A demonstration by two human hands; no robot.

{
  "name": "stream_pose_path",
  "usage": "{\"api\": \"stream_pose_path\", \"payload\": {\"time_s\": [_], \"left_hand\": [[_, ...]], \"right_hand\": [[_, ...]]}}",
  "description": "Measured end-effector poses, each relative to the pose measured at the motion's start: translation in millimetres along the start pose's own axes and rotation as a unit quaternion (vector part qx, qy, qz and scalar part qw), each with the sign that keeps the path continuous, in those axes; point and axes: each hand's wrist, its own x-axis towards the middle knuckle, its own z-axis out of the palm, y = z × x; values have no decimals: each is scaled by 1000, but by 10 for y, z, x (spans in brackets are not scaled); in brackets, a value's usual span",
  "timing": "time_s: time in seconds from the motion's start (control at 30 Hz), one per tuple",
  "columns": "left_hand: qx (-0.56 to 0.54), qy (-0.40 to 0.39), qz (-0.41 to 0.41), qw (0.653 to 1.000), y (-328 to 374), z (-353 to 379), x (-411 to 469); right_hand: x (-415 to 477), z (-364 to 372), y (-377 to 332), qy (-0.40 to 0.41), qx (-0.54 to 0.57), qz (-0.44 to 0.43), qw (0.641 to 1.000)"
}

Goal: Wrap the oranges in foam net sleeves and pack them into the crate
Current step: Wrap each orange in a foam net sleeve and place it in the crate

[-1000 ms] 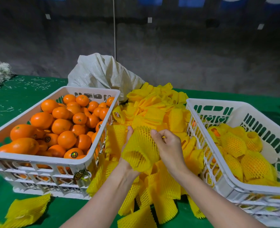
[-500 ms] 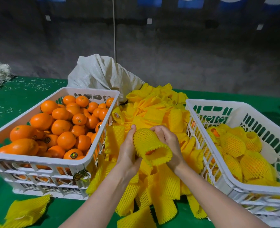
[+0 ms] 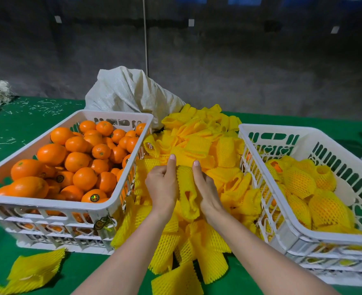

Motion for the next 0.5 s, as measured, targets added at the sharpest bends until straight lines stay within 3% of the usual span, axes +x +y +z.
{"api": "stream_pose_path", "payload": {"time_s": [0.1, 0.23, 0.37, 0.5], "left_hand": [[-68, 23, -73, 995, -2, 27, 8], [-167, -21, -256, 952, -70, -29, 44], [-181, -109, -310, 927, 2, -61, 83], [-140, -165, -308, 927, 71, -88, 102]], "right_hand": [[16, 10, -16, -33, 141, 117, 982], [41, -40, -77, -56, 206, 159, 964], [47, -82, -54, -86, 266, 158, 947], [34, -115, -6, -133, 300, 134, 935]]}}
